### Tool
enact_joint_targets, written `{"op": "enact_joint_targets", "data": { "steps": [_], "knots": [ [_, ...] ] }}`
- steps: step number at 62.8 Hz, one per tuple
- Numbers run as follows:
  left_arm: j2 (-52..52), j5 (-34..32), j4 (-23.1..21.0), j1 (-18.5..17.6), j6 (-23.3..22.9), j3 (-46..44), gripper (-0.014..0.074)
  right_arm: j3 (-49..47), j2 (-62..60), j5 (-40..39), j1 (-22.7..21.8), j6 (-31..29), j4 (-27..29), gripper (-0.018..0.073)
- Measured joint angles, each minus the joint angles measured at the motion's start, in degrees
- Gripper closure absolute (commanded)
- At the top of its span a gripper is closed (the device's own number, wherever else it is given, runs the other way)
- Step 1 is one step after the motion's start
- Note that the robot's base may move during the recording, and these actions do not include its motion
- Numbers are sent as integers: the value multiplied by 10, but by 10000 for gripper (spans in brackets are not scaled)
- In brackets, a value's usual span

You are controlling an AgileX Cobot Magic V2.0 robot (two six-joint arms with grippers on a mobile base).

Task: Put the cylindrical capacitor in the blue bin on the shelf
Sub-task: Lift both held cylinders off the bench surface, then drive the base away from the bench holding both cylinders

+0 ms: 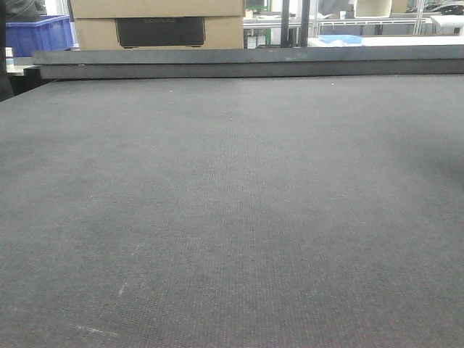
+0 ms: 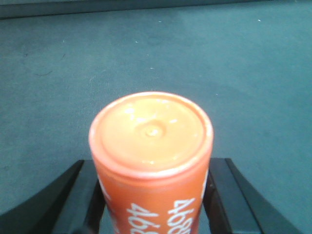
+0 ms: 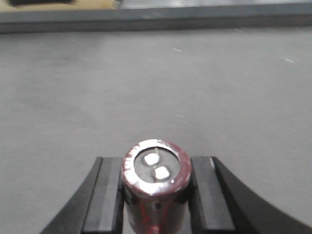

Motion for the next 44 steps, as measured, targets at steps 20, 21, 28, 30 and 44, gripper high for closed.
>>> {"op": "enact_joint_targets", "data": {
  "steps": [20,21,28,30,44],
  "knots": [
    [-106,112,14,0,-16,0,707,-3,-74,85,60,-4,9,720],
    [-109,115,14,0,-16,0,707,-3,-77,89,60,-5,9,720],
    [-122,124,14,0,-16,3,707,-3,-90,109,62,-9,9,720],
    [-122,126,14,0,-16,6,707,-3,-92,110,62,-10,8,721],
    [-124,130,14,0,-17,8,707,-3,-95,114,62,-10,8,721]
  ]
}}
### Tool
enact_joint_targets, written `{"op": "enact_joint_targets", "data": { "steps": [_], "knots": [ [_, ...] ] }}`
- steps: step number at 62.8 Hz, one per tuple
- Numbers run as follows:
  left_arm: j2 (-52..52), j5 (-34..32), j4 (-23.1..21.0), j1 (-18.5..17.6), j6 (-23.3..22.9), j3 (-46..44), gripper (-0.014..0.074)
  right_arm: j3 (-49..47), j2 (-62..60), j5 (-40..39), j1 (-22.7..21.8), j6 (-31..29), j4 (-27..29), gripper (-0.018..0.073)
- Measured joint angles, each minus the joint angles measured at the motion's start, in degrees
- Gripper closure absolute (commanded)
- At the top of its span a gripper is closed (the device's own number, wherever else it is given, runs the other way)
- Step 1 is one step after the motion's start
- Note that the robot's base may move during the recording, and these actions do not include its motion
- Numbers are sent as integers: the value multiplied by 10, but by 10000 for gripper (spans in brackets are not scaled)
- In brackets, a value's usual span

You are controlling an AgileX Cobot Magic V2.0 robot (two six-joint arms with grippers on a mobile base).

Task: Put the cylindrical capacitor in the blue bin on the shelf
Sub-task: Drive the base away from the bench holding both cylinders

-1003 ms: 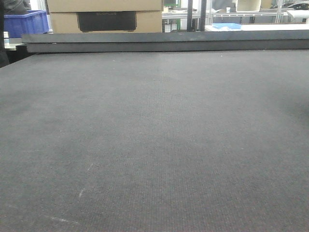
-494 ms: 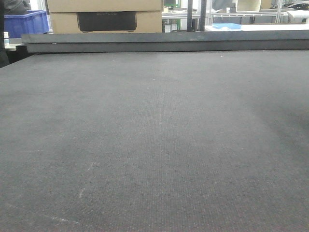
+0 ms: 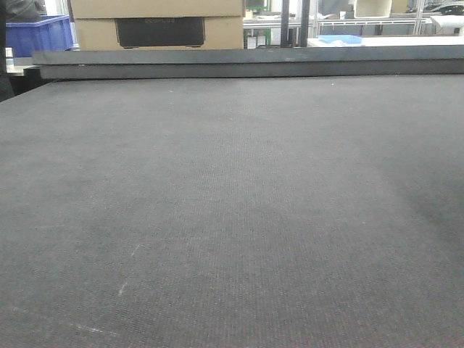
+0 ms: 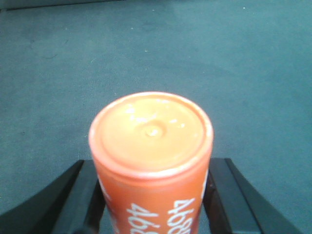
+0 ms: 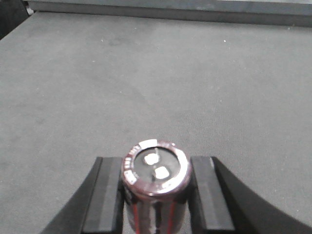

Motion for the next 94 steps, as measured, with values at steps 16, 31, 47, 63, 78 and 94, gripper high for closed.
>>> {"op": "enact_joint_targets", "data": {
  "steps": [16,31,47,63,78,94],
  "knots": [
    [0,-15,0,0,0,1,707,0,0,1,0,-1,0,721],
    [0,-31,0,0,0,1,707,0,0,1,0,-2,0,721],
    [0,-33,0,0,0,1,707,0,0,2,0,-2,0,721],
    [0,-33,0,0,0,1,707,0,0,4,0,-4,0,721],
    [0,-34,0,0,0,1,707,0,1,4,0,-4,0,721],
    [0,-34,0,0,0,1,707,0,1,4,0,-4,0,721]
  ]
}}
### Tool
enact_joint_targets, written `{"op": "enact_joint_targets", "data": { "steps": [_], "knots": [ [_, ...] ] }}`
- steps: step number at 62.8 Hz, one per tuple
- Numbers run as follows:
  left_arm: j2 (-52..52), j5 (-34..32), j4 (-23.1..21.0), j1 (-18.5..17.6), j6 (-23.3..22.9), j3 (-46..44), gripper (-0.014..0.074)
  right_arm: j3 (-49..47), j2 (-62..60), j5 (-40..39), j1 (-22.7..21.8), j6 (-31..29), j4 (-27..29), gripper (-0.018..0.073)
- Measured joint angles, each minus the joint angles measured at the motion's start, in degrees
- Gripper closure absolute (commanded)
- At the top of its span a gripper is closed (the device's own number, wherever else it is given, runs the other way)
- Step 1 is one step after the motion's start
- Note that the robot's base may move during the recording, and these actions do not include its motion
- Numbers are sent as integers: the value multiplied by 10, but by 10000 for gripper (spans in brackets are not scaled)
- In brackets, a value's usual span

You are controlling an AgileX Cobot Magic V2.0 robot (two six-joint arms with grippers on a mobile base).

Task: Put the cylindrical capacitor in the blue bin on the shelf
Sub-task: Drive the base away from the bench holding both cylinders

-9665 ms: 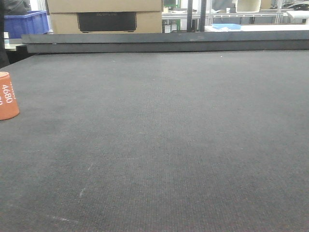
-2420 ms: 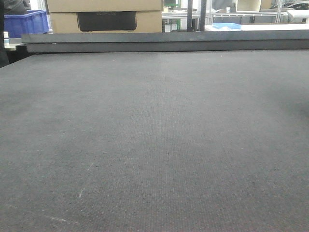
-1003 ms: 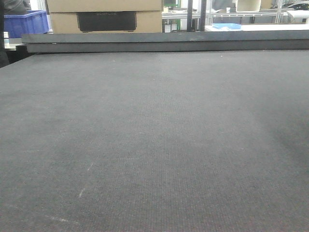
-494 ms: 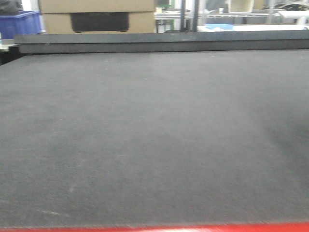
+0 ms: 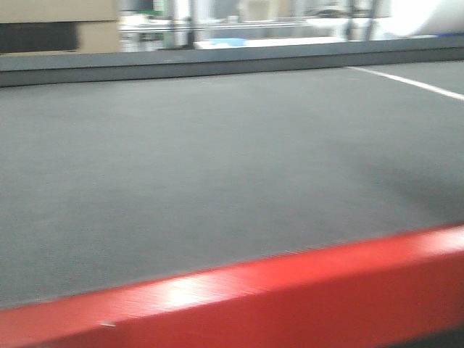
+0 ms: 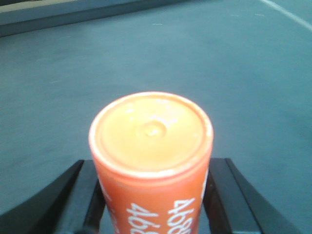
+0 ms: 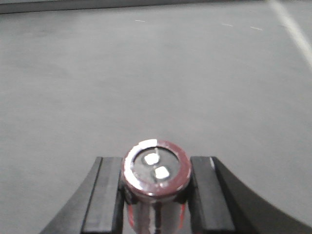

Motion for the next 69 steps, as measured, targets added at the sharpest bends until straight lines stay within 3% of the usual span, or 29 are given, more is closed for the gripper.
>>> {"op": "enact_joint_targets", "data": {
  "steps": [69],
  "knots": [
    [0,-1,0,0,0,0,707,0,0,0,0,0,-2,721]
  ]
}}
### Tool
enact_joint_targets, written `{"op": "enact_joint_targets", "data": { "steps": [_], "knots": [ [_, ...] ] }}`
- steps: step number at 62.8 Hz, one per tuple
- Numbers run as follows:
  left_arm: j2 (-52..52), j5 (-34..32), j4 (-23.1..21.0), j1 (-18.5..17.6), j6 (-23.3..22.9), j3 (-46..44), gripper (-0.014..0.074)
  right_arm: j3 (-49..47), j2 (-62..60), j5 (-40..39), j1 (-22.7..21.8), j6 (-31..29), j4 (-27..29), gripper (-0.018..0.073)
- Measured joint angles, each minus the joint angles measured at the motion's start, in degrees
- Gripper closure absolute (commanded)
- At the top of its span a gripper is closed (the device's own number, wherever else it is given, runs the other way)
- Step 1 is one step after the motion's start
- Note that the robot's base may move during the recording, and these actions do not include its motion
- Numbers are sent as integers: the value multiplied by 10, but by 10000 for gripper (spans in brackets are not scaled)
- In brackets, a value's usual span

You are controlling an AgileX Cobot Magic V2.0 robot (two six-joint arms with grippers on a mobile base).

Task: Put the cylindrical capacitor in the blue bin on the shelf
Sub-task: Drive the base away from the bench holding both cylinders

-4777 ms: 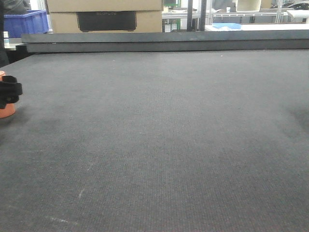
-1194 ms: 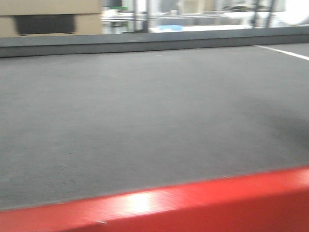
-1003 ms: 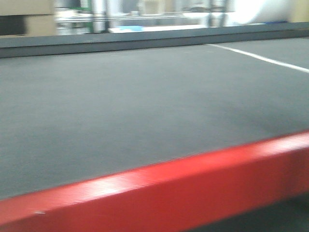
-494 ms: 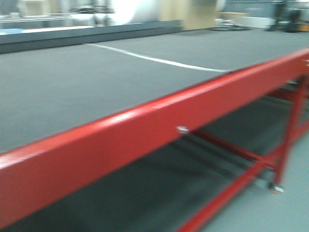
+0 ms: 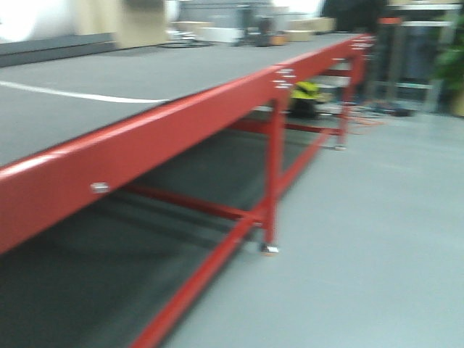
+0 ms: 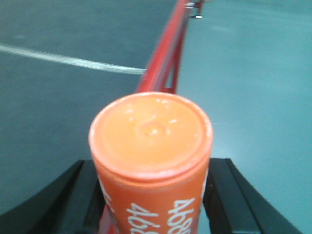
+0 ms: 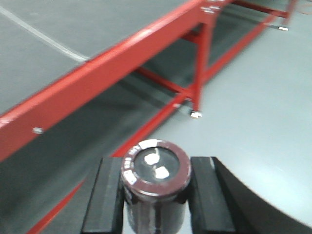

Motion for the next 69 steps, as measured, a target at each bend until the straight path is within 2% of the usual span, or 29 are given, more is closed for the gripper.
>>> {"op": "enact_joint_targets", "data": {
  "steps": [69],
  "knots": [
    [0,0,0,0,0,0,707,0,-2,0,0,0,0,721]
  ]
}}
